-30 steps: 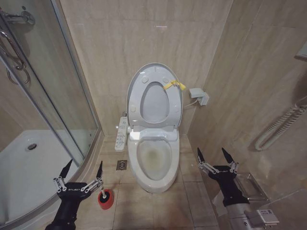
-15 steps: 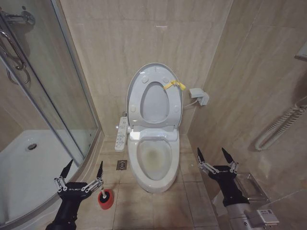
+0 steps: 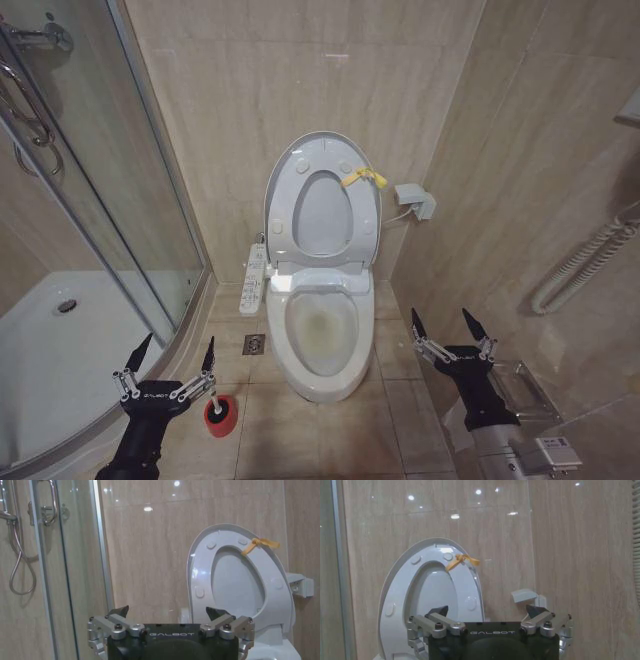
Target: Open the toilet lid, clean the toilet bowl with a toilet brush, close the toilet lid, and flush.
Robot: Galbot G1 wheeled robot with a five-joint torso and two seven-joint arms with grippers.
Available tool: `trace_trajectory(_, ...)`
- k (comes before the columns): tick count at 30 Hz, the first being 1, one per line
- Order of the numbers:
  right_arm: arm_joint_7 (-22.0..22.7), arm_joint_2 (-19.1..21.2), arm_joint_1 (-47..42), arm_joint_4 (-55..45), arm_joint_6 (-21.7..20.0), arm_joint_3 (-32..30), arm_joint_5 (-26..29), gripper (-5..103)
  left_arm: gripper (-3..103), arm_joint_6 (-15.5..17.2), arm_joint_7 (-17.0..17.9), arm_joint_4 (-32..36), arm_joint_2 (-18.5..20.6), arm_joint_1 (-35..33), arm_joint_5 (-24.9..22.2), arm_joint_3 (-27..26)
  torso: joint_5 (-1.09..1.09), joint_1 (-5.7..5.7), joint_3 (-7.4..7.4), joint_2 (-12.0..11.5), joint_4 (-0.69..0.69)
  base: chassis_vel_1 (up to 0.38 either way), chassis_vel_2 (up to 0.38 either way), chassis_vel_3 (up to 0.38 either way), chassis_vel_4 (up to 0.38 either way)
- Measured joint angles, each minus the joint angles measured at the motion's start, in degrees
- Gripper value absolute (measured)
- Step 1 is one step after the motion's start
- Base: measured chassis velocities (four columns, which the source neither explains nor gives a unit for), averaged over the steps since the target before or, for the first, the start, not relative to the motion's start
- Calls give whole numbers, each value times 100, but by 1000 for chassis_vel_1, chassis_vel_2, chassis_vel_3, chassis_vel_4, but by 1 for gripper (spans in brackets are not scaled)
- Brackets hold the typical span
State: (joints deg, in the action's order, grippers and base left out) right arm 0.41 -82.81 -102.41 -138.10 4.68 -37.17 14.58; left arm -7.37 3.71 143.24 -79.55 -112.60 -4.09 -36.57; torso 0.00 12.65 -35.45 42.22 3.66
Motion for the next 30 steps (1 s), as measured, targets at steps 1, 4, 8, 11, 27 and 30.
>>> trace_trajectory(1, 0, 0, 0, 0, 0, 0, 0, 100, 100, 1, 1, 0, 0, 0, 0, 0, 0, 0, 0, 0, 0, 0, 0, 0, 0)
trace_trajectory(4, 0, 0, 0, 0, 0, 0, 0, 100, 100, 2, 2, 0, 0, 0, -1, 0, 0, 0, 0, 0, 0, 0, 0, 0, 0)
trace_trajectory(8, 0, 0, 0, 0, 0, 0, 0, 100, 100, 3, 2, 0, 0, 0, -2, 0, 0, 0, 0, 0, 0, 0, 0, 0, 0)
trace_trajectory(11, 0, 0, 0, 0, 0, 0, 0, 100, 100, 2, 2, 0, 0, 0, -3, 0, 0, 0, 0, 0, 0, 0, 0, 0, 0)
trace_trajectory(27, 0, 0, 0, 0, 0, 0, 0, 100, 100, 3, 3, 0, 0, 0, -4, 0, 0, 0, 0, 0, 0, 0, 0, 0, 0)
trace_trajectory(30, 0, 0, 0, 0, 0, 0, 0, 100, 100, 3, 3, 0, 0, -1, -4, 0, 0, 0, 0, 0, 0, 0, 0, 0, 0)
